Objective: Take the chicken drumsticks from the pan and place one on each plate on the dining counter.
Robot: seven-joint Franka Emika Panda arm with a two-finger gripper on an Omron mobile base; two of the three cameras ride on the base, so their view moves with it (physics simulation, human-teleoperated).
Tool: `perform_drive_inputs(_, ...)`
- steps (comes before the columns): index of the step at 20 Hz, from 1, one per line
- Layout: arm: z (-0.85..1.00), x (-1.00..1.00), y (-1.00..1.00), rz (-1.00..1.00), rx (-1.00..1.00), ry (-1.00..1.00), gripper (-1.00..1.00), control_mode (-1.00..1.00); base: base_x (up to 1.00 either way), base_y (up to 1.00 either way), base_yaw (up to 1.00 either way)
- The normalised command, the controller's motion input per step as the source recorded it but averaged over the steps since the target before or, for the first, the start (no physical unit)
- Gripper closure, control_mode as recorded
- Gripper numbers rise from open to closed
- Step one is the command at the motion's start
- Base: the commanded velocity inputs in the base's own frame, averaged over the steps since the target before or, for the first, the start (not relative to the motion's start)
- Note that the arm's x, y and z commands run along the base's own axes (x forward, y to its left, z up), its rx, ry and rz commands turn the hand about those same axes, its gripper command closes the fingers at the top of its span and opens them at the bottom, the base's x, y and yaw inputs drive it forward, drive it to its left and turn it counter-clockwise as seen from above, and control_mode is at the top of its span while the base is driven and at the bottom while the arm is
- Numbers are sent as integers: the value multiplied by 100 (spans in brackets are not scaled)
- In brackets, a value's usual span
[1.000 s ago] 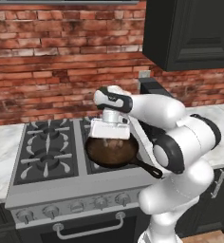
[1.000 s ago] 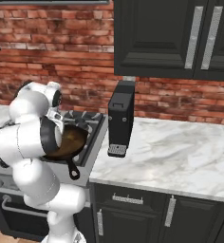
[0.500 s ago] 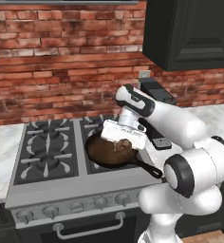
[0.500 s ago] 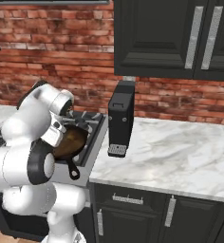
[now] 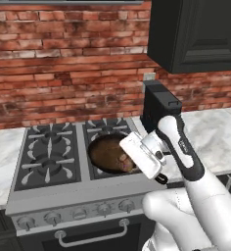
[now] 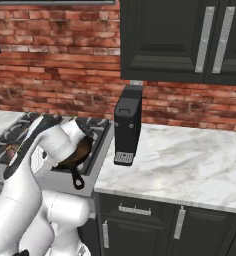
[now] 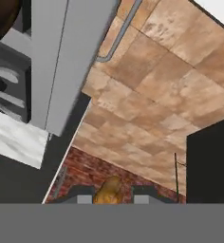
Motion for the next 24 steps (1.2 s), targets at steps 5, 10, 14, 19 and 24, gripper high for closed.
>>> perform_drive_inputs(5,2,-18,0,-88,0,16,100,-100,0,0,0)
perform_drive_inputs(10,0,0,-4,-88,0,19,100,-100,0,0,0)
perform_drive_inputs(14,-12,-6,-11,-81,-2,24,100,-100,0,0,0)
perform_drive_inputs(19,-62,-15,-14,-74,-7,23,100,-100,0,0,0)
perform_drive_inputs(24,-65,-11,-13,-69,-2,7,100,-100,0,0,0)
